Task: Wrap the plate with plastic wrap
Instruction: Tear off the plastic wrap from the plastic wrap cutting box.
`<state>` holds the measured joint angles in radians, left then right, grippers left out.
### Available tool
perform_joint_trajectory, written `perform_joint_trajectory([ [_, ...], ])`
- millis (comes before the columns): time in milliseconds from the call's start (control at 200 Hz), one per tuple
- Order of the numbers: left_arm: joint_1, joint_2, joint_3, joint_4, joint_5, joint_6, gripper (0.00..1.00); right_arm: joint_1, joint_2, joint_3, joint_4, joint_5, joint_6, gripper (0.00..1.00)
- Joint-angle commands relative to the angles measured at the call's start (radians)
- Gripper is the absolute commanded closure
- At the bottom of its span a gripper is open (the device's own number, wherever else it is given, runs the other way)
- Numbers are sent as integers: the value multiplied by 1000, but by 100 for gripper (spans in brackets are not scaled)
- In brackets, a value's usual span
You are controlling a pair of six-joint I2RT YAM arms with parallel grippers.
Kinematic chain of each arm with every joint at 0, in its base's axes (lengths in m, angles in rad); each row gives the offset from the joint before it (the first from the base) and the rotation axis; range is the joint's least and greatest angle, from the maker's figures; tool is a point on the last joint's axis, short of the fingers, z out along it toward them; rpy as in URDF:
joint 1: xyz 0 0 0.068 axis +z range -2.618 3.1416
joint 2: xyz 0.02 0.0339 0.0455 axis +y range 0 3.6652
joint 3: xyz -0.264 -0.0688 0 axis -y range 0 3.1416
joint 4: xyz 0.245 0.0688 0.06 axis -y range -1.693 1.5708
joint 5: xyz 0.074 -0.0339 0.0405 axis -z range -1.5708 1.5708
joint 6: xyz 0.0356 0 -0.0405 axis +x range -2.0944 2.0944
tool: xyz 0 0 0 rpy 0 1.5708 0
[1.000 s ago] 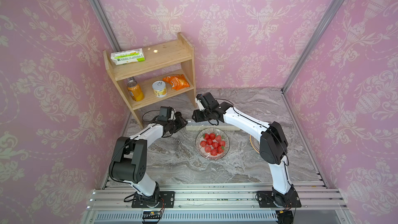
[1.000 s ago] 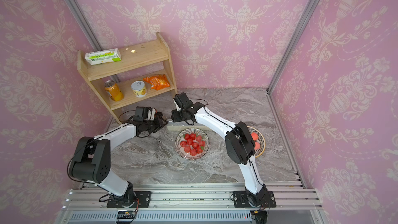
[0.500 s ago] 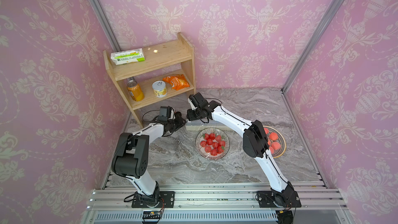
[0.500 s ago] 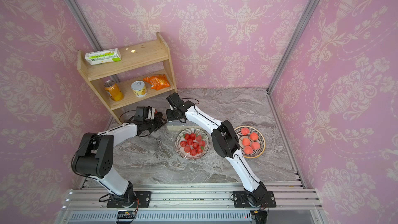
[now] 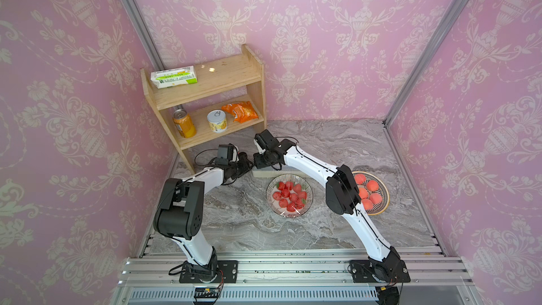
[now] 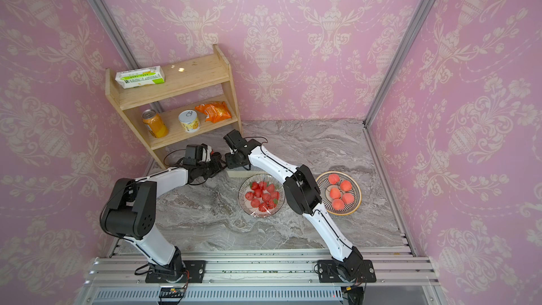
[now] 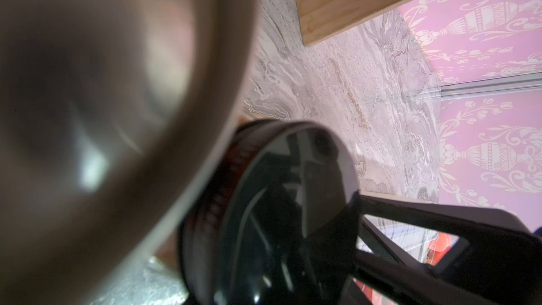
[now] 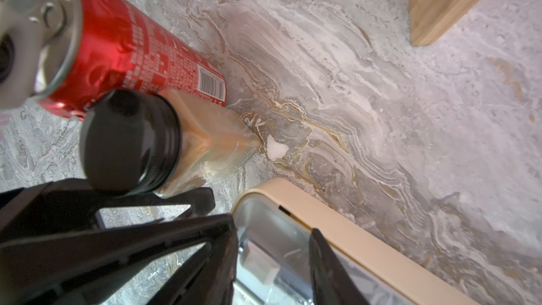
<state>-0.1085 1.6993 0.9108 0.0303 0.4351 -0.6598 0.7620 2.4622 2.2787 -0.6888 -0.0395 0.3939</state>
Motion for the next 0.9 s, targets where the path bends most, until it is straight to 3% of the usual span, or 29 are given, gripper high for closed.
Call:
perform_joint_trajectory([
  [0, 9, 36, -19, -73, -35, 10, 62, 10, 4, 13, -51, 47, -33, 59],
  [425, 7, 49, -44, -119, -83, 58, 62, 11, -32, -27, -64, 111, -65, 58],
  [771, 0, 61, -48, -134, -69, 88, 50, 10, -67, -70, -51, 131, -75, 56],
  [896, -2, 56, -47, -149, -82, 97, 52, 10, -71, -73, -52, 138, -79, 57],
])
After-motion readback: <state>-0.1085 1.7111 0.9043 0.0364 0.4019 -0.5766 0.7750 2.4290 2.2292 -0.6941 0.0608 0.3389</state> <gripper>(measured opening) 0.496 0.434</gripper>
